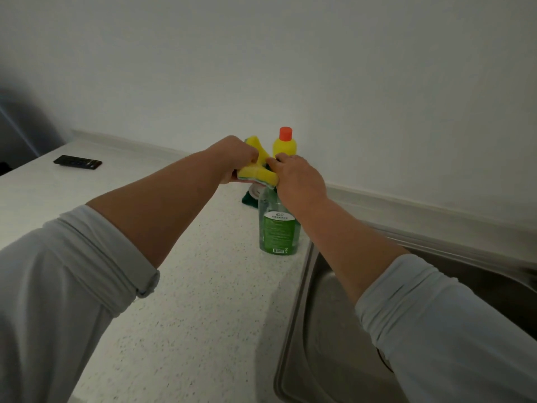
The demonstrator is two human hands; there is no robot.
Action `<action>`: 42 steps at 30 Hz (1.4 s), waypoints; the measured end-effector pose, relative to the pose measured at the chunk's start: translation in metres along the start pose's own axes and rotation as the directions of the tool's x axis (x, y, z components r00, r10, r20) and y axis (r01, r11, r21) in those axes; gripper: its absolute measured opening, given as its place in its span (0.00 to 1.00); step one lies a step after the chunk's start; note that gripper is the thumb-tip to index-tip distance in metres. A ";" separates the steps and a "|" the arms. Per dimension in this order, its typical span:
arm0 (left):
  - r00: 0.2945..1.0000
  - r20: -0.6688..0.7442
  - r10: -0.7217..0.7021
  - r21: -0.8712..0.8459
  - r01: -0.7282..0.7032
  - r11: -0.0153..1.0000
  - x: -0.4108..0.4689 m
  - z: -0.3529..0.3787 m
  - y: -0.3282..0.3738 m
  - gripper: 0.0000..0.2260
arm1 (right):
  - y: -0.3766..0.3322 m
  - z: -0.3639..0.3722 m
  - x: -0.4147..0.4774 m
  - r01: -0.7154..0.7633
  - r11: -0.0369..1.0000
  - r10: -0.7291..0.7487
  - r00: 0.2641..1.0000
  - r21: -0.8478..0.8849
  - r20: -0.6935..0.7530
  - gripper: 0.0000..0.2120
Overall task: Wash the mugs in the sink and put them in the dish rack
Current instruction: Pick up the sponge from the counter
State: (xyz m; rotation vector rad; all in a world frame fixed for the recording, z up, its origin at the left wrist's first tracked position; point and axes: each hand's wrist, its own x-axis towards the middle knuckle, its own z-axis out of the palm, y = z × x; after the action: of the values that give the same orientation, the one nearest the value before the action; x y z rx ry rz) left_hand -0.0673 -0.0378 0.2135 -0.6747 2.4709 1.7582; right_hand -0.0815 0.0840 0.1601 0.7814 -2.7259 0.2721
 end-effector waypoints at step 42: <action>0.971 0.129 0.200 -0.153 -0.179 0.972 -0.129 0.313 -0.069 0.16 | 0.224 -0.046 -0.239 -0.621 -0.009 0.254 0.757 0.784 0.602 0.03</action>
State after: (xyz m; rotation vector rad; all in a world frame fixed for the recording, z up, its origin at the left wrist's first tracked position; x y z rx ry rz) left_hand 0.0064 0.2702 0.0752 -0.3111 2.4023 1.9844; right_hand 0.0012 0.3987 0.1028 -0.0267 -2.6088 2.5143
